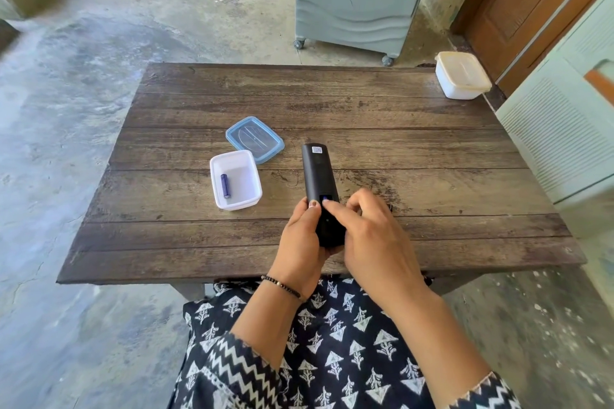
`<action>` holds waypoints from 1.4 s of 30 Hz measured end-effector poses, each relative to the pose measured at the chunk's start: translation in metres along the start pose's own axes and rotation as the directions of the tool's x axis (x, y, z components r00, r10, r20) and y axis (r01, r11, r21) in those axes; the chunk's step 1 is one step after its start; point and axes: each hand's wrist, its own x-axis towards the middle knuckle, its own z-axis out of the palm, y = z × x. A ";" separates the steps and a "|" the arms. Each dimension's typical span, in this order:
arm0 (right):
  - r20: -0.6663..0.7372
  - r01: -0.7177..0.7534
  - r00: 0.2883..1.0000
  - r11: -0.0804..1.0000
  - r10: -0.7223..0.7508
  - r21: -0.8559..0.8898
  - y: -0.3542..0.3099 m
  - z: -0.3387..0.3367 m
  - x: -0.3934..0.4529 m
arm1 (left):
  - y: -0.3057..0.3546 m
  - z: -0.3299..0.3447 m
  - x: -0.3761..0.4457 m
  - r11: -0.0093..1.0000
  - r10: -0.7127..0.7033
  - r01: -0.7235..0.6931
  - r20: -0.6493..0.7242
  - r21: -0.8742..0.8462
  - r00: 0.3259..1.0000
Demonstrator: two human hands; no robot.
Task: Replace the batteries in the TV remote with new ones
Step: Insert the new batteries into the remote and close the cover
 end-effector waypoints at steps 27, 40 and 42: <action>0.417 0.369 0.863 0.920 -0.286 -0.133 -0.084 0.071 0.146 | 0.071 -0.121 -0.043 0.971 0.239 -0.225 -0.327 0.079 0.914; 0.396 0.344 0.878 0.929 -0.269 -0.133 -0.085 0.079 0.149 | 0.067 -0.125 -0.040 0.974 0.223 -0.223 -0.308 0.034 0.925; 0.358 0.276 0.902 0.960 -0.241 -0.047 -0.078 0.066 0.145 | 0.068 -0.120 -0.041 0.973 0.229 -0.225 -0.288 0.045 0.930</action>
